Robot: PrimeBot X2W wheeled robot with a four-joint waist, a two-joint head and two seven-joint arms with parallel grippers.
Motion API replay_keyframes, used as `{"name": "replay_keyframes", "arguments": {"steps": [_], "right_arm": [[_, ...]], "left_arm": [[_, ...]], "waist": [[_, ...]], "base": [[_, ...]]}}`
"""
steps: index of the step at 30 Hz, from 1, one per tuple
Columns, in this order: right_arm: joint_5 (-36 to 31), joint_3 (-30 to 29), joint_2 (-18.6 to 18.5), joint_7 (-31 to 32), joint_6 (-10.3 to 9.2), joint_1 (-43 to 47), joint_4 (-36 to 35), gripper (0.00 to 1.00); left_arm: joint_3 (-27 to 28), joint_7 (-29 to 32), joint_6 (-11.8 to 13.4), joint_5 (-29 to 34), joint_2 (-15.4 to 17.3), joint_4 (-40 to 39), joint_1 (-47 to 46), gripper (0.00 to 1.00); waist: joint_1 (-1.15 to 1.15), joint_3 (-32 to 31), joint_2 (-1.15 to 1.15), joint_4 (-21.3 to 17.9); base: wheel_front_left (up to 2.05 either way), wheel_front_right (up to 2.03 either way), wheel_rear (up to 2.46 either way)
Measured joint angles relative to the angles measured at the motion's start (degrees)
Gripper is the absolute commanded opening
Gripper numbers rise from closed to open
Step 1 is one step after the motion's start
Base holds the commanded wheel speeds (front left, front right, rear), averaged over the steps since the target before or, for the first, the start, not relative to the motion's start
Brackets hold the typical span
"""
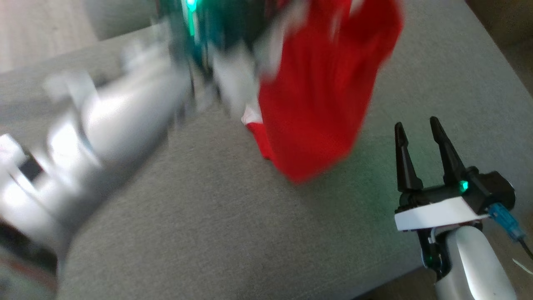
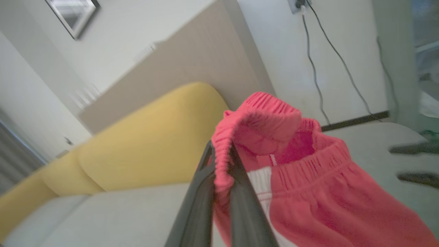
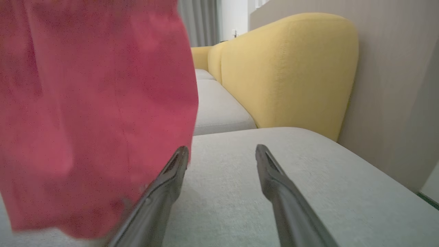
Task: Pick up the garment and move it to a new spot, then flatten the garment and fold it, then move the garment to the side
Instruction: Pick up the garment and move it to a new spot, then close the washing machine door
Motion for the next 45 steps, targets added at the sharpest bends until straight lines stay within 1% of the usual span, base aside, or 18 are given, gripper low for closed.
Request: {"name": "replay_keyframes", "arguments": {"steps": [2,3,6,7,9,11,13,16,18,22,24,28,30,31,34,38,41,45], "right_arm": [[0.41,-0.30,0.00,0.00,0.00,0.68,-0.26,1.00],[0.42,-0.27,0.04,0.00,0.00,0.79,-0.27,1.00],[0.42,-0.37,0.32,0.00,0.00,0.79,-0.51,1.00],[0.40,-0.58,0.38,0.00,0.00,0.82,-0.52,1.00],[0.21,-0.89,0.40,0.00,0.00,1.28,-0.53,1.00],[-0.40,-0.89,0.41,0.00,0.00,2.50,-0.31,1.00],[-1.59,-0.90,0.45,0.00,0.00,3.85,0.25,1.00],[-3.26,-1.66,0.49,0.01,0.00,5.65,0.77,1.00],[-4.00,-2.38,0.51,0.01,0.00,6.47,0.80,1.00],[-4.83,-3.89,0.53,0.02,0.00,8.20,0.62,1.00],[-5.09,-4.15,0.54,0.19,0.00,9.69,0.49,1.00],[-5.28,-4.45,0.57,0.25,0.00,13.01,0.10,1.00],[-5.03,-4.60,0.58,0.25,0.00,14.29,-0.41,1.00],[-5.03,-4.60,0.58,0.25,0.00,14.29,-0.41,1.00],[-4.63,-4.82,0.58,0.25,0.00,15.36,-1.04,1.00],[-4.23,-4.77,0.58,0.25,0.00,15.95,-1.49,1.00],[-4.23,-4.39,0.59,0.25,0.00,16.05,-1.52,1.00],[-4.23,-4.21,0.59,0.25,0.00,16.53,-1.57,1.00]], "left_arm": [[-2.59,-3.49,0.11,0.27,0.69,1.09,7.10,0.00],[-3.53,-4.95,0.64,0.24,1.10,2.11,10.72,0.00],[-4.91,-10.49,3.65,0.08,2.54,5.64,21.62,0.00],[-5.21,-12.13,4.66,-0.43,2.54,6.64,24.80,1.00],[-5.50,-14.40,6.23,-1.69,2.07,7.75,29.81,1.00],[-3.88,-15.72,9.14,-3.37,1.04,8.22,34.21,1.00],[-0.79,-16.28,12.72,-4.24,-0.22,7.61,37.86,1.00],[7.35,-16.29,18.26,-3.13,-2.07,1.11,43.77,1.00],[13.41,-16.38,21.30,-1.23,-3.56,-3.80,48.65,1.00],[22.50,-16.45,23.98,3.94,-6.16,-10.38,59.83,1.00],[26.68,-16.45,24.74,6.31,-7.65,-12.57,64.90,1.00],[33.01,-16.45,24.81,10.55,-10.72,-16.59,72.07,1.00],[35.57,-16.45,24.71,12.54,-11.87,-18.58,75.01,1.00],[35.57,-16.45,24.71,12.54,-11.87,-18.58,75.01,1.00],[38.95,-16.45,24.59,15.33,-12.94,-20.05,78.72,1.00],[42.33,-16.45,22.97,17.29,-14.13,-20.41,81.44,1.00],[43.34,-16.45,21.47,17.72,-14.91,-20.42,81.76,1.00],[44.50,-16.45,20.12,19.11,-15.22,-20.26,81.76,1.00]], "waist": [[0.01,1.03,0.00,-0.94],[0.02,1.61,0.00,-1.11],[0.03,2.79,0.00,-0.97],[0.02,2.89,0.00,-0.60],[0.02,2.79,0.00,0.40],[0.02,2.28,0.00,1.70],[0.01,1.55,0.00,3.17],[0.01,0.17,0.00,5.70],[0.01,-0.91,0.00,7.48],[0.01,-3.40,0.00,11.12],[0.00,-4.98,0.00,12.85],[0.00,-8.54,0.00,15.69],[0.00,-10.12,0.00,16.96],[0.00,-10.12,0.00,16.96],[0.00,-11.92,0.00,18.67],[0.00,-13.42,0.00,20.18],[0.00,-13.91,0.00,20.78],[0.01,-14.05,0.00,21.03]], "base": [[0.00,0.00,0.00],[0.00,0.00,0.00],[0.00,0.00,0.00],[0.00,0.00,0.00],[0.00,0.00,0.00],[0.00,0.00,0.00],[0.00,0.00,0.00],[0.00,0.00,0.00],[0.00,0.00,0.00],[0.00,0.00,0.00],[0.00,0.00,0.00],[0.00,0.00,0.00],[0.00,0.00,0.00],[0.00,0.00,0.00],[0.00,0.00,0.00],[0.00,0.00,0.00],[0.00,0.00,0.00],[0.00,0.00,0.00]]}}
